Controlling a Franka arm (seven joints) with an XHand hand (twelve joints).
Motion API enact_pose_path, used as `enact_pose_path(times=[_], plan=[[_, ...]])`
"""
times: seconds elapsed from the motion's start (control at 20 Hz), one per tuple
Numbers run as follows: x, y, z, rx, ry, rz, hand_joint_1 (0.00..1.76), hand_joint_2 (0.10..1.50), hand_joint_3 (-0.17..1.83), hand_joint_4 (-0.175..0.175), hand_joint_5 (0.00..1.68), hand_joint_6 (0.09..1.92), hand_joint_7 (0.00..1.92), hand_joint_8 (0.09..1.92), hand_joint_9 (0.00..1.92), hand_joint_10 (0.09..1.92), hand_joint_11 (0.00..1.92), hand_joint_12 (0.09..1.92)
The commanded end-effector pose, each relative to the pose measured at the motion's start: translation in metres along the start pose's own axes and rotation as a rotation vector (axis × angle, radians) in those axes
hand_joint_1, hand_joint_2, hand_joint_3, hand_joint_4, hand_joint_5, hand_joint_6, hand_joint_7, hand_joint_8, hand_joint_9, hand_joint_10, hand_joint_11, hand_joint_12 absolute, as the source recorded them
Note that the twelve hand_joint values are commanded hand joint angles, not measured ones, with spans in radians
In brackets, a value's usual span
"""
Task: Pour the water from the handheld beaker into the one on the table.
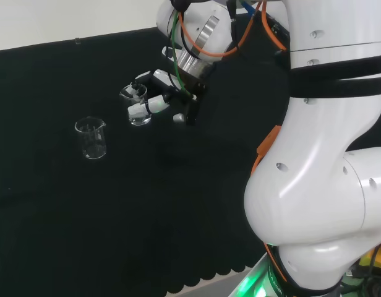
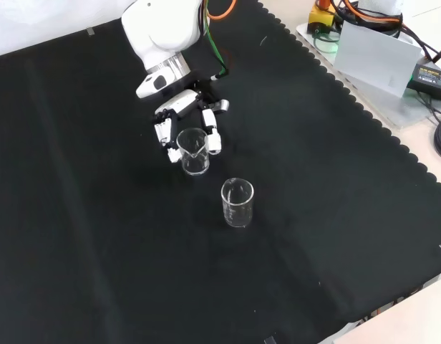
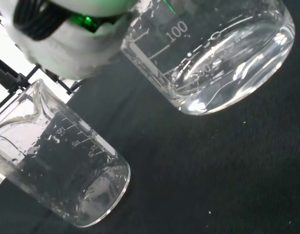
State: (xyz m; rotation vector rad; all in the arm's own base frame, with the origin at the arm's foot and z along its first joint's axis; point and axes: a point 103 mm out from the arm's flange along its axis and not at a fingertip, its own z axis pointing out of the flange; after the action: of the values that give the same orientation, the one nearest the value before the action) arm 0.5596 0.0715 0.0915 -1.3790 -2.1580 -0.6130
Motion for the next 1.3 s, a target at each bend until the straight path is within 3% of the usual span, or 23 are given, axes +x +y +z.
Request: enact_pose_path(times=[0.05,0.5,0.6,1.3], plan=[[0.013,-0.014,-0.010,0.024,-0.032,0.003,1.13,0.81,0.32,0.175,1.35,0.42,1.55,0.11,1.56,0.09,1.25,0.81],[0.029,-0.024,-0.019,0.098,-0.092,-0.001,1.13,0.79,0.35,0.175,1.35,0.42,1.58,0.10,1.58,0.09,1.27,0.82],[0.035,-0.025,-0.020,0.110,-0.114,-0.006,1.14,0.78,0.37,0.159,1.35,0.42,1.58,0.09,1.58,0.09,1.28,0.82],[0.084,-0.017,-0.020,0.221,-0.355,0.011,1.16,0.71,0.49,0.123,1.38,0.41,1.62,0.09,1.60,0.09,1.30,0.81]])
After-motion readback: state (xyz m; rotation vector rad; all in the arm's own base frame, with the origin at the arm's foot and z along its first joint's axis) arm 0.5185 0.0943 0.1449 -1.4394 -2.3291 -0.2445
